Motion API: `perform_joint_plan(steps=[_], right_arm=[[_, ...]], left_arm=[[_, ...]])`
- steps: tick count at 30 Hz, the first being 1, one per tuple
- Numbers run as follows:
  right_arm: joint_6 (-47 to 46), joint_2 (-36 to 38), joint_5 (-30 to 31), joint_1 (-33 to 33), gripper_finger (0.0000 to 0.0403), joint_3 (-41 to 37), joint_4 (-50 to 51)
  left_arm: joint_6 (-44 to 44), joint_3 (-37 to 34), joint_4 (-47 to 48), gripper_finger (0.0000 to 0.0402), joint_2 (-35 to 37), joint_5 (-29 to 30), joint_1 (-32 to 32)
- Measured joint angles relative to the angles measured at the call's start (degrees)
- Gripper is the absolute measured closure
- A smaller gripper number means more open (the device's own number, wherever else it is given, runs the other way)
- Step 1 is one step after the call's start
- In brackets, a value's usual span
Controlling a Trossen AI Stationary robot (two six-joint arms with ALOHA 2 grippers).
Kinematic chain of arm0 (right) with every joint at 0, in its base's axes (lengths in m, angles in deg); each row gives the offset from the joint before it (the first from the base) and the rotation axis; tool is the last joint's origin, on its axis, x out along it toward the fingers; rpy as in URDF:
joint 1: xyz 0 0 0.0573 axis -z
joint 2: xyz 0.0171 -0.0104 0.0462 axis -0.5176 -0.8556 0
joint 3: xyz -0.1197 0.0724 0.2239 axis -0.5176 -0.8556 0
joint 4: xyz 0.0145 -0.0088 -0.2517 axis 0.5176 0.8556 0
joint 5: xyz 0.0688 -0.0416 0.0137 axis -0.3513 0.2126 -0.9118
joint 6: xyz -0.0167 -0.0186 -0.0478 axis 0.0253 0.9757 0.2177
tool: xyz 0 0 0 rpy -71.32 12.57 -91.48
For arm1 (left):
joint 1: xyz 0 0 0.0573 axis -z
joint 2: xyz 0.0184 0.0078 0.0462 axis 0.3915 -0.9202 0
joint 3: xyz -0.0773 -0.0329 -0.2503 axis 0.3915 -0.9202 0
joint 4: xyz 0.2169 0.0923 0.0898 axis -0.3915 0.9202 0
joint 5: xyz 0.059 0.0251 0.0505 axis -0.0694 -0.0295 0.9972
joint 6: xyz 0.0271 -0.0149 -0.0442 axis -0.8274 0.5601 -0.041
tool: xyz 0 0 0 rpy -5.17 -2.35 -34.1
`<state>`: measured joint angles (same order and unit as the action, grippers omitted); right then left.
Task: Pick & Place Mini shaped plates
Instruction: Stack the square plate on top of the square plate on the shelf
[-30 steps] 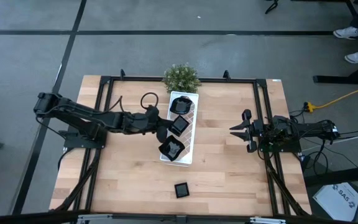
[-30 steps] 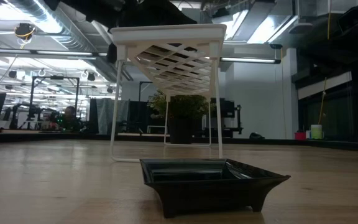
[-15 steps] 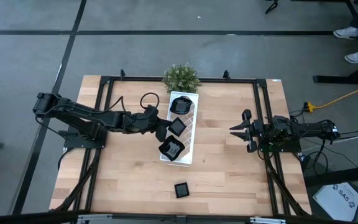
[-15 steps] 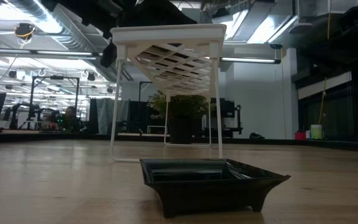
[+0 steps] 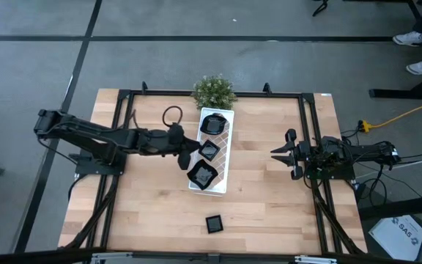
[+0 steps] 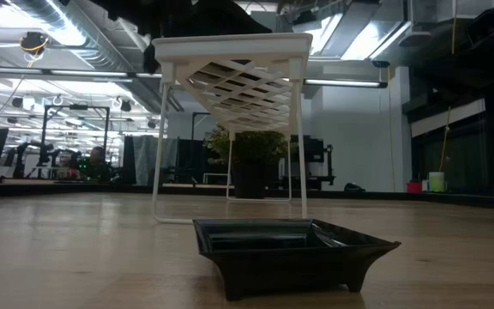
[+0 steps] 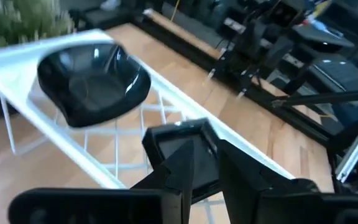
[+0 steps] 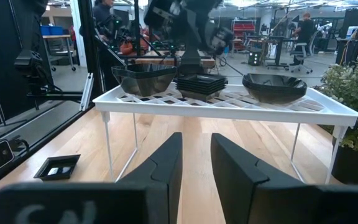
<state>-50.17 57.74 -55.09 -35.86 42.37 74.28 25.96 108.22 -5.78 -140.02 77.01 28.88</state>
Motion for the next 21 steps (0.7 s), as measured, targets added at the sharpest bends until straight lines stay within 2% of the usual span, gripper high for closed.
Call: perform_joint_plan(steps=[6,12,21], right_arm=[[0.02,0.01,0.00,0.00,0.0318,0.00,-0.02],[0.00,0.01,0.00,0.01,0.0318,0.00,-0.02],[0.01,0.00,0.00,0.00,0.0318,0.00,0.00]], left_arm=[[-7.46,0.00,-0.22,0.0339,3.90,-0.03,0.64],[-17.39,0.00,-0.18,0.0338,4.78,-0.10,3.63],[-26.68,0.00,-0.03,0.0342,4.52,0.09,11.61]])
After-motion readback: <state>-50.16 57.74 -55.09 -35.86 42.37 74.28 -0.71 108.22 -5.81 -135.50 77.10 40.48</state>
